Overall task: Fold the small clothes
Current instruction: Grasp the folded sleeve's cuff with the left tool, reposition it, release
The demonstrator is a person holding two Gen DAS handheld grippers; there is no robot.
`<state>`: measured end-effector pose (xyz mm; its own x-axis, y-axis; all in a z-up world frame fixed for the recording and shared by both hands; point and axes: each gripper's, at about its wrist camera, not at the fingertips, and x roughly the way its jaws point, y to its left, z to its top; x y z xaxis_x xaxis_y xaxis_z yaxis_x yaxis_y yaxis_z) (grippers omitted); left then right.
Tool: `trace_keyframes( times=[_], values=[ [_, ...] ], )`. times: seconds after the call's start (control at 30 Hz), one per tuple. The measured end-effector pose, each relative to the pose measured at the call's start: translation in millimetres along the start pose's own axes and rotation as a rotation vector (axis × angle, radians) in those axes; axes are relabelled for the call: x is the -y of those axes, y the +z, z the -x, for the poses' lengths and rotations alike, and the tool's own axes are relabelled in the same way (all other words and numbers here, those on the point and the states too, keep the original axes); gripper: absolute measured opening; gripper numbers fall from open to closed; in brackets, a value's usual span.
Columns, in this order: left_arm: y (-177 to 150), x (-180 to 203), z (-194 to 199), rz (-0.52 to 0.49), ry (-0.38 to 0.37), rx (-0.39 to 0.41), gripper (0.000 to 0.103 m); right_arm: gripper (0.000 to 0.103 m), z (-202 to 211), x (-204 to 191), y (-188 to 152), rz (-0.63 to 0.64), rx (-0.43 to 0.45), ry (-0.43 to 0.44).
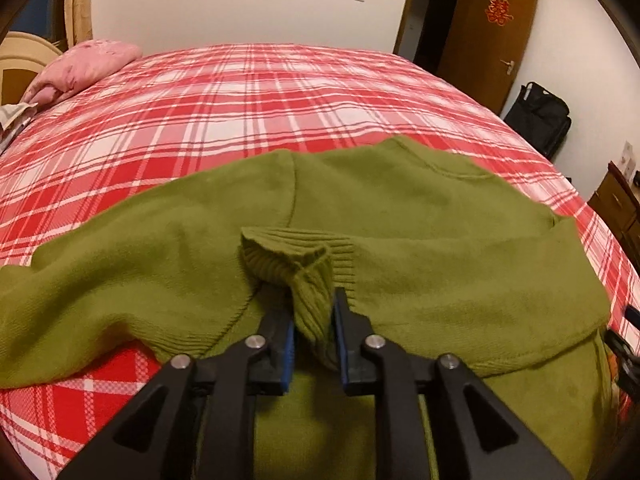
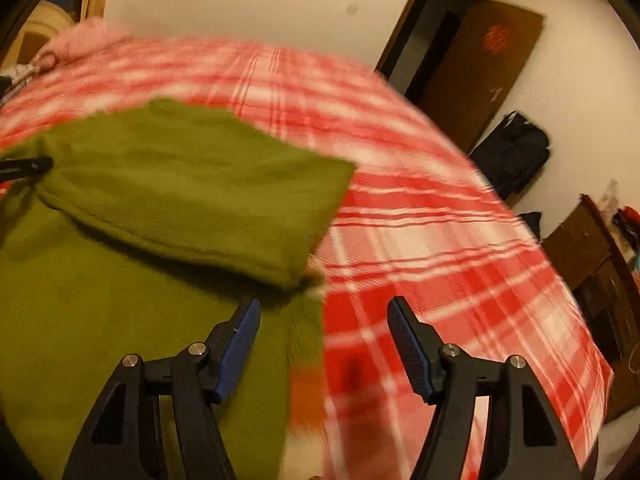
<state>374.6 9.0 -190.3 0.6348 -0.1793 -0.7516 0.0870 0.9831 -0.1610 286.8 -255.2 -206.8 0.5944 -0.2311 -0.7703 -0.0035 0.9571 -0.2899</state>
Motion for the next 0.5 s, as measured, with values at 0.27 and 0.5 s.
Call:
trace_keyframes(
  times=[0.27,0.5],
  values=[
    [-7,-11,2,0.039,-0.015,-0.015,0.052,0.072,-42,59,-13,-0.313,-0.088,0.026],
    [-19,-7,13,0.015,-0.014,-0.015,0.070,0.072,-22,55,-26,-0.314,-0.072,-0.011]
  ],
)
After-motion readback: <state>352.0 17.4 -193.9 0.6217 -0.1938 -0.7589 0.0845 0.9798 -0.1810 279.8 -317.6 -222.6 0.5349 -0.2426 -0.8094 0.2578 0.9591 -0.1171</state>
